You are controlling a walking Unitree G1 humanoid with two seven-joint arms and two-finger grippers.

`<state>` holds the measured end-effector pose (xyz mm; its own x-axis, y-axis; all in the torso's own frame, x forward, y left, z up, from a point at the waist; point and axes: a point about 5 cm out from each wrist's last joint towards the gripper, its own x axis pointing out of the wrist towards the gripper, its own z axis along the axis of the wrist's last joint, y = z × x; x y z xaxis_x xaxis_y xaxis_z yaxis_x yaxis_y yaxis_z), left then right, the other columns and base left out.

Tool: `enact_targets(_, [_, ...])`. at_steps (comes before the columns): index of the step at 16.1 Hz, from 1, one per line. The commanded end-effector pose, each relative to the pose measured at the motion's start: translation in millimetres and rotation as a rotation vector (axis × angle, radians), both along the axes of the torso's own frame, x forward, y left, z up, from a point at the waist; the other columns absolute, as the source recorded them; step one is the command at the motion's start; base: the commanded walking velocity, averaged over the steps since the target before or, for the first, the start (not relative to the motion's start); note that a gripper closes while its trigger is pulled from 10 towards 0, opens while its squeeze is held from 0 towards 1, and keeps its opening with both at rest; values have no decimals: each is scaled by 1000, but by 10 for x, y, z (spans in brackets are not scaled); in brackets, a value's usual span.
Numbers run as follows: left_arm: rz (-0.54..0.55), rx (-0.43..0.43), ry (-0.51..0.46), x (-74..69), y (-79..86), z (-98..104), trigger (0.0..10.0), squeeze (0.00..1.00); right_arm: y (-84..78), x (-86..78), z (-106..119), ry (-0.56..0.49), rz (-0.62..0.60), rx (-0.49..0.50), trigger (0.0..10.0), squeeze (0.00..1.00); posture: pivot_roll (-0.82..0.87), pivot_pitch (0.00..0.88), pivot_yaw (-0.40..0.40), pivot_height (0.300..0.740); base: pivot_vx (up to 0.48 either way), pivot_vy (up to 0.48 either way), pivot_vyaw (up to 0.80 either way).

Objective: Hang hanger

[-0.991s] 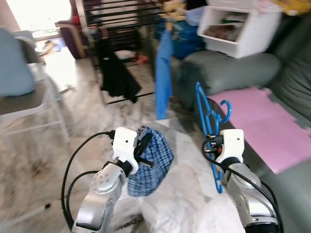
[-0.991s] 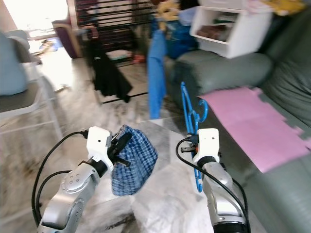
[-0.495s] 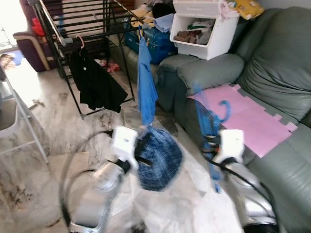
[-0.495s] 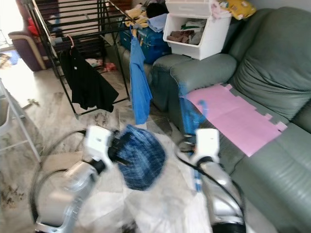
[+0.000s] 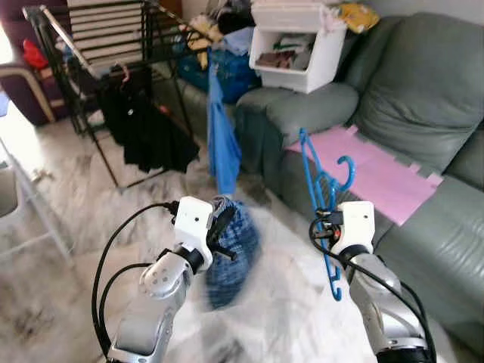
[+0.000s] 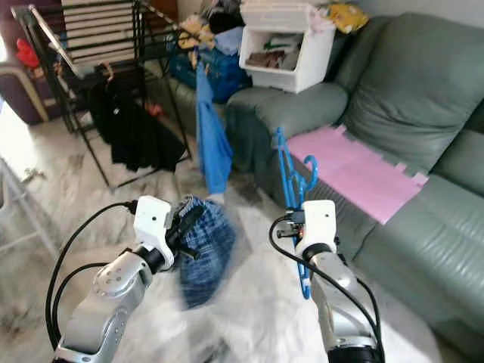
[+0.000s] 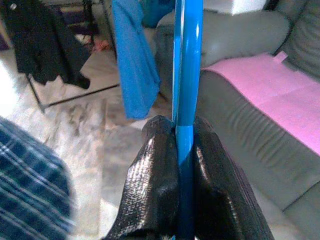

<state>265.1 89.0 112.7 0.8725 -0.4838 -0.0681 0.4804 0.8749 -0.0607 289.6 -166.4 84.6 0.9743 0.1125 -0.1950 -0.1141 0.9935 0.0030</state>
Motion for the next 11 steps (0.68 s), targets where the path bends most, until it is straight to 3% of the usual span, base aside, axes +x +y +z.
enact_targets(1, [-26,-1,-33,5,-51,69,10000,0,-12,11,31,-4,7,8,10000,0,-115,0,4,740,0,0,0])
enact_targets(7, [-54,10,-60,44,-54,118,10000,0,11,5,20,-2,10,10,10000,0,-116,0,17,740,0,0,0])
enact_targets(8, [-72,35,-98,34,-59,138,10000,0,15,5,19,-2,10,10,10000,0,-116,0,19,740,0,0,0])
enact_targets(11, [-63,5,-88,32,-50,142,10000,0,26,7,18,-4,6,13,10000,0,-114,0,24,740,0,-410,0])
